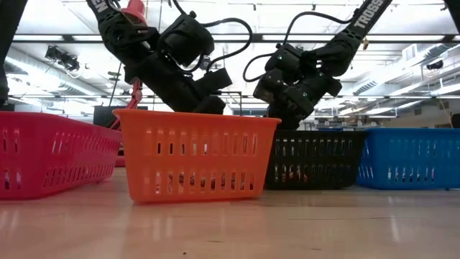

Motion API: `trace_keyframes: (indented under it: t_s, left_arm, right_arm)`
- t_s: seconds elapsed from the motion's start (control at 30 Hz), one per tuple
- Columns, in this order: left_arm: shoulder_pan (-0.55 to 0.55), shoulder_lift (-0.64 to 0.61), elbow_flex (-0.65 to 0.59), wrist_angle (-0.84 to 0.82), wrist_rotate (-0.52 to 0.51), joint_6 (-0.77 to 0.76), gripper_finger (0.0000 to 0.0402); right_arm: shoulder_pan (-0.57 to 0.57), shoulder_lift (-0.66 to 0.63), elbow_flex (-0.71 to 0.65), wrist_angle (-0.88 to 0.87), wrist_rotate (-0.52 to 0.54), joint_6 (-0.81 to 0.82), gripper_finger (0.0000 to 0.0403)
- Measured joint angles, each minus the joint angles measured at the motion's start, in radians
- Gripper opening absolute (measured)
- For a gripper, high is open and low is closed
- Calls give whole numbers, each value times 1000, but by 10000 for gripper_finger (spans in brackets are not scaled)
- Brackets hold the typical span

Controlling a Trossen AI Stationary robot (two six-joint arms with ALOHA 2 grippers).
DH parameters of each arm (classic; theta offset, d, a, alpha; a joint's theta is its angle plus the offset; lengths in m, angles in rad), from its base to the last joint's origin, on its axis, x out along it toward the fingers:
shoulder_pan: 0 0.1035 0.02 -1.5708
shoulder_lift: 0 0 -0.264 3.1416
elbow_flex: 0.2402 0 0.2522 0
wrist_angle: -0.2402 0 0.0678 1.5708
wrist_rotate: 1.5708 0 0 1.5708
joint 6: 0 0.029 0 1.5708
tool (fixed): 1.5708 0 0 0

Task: Sort crayons
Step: Put the pink crayon into the red bin

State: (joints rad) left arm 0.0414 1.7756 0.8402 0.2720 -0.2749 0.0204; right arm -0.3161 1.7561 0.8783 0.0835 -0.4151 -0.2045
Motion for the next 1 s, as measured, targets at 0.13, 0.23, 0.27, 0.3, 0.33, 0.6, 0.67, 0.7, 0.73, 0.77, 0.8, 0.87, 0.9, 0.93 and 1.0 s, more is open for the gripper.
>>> trace_keyframes:
  t_s: [0.13,0.23,0.27,0.3,0.33,0.6,0.67,0.7,0.73,0.77,0.8,0.87,0.9,0.93,1.0]
  left_arm:
    - [1,0,0,29,0,1,119]
    - [1,0,0,34,0,1,119]
    - [1,0,0,37,0,1,119]
    - [1,0,0,40,0,1,119]
    - [1,0,0,42,0,1,119]
    - [1,0,0,47,0,1,95]
    - [1,0,0,47,0,1,80]
    - [1,0,0,47,-1,1,70]
    - [1,0,0,46,2,2,61]
    - [1,0,0,46,4,3,52]
    - [0,0,0,46,5,3,43]
    - [0,0,0,46,7,4,34]
    - [0,0,0,46,7,7,34]
    - [0,0,0,46,7,12,34]
    - [0,0,0,46,6,17,34]
  right_arm:
    - [0,0,0,7,0,3,28]
    - [0,0,0,7,0,3,28]
    - [0,0,0,7,0,3,28]
    - [0,0,0,8,0,4,28]
    - [0,0,0,10,-1,9,28]
    - [0,0,0,29,-43,30,28]
    - [0,0,0,35,-48,38,28]
    - [0,0,0,35,-51,45,28]
    - [0,0,0,35,-51,45,28]
    - [0,0,0,35,-51,45,28]
    - [0,0,0,35,-52,45,28]
    - [0,0,0,34,-53,51,29]
    - [0,0,0,34,-53,55,29]
    - [0,0,0,34,-53,60,30]
    - [0,-1,0,31,-53,67,35]
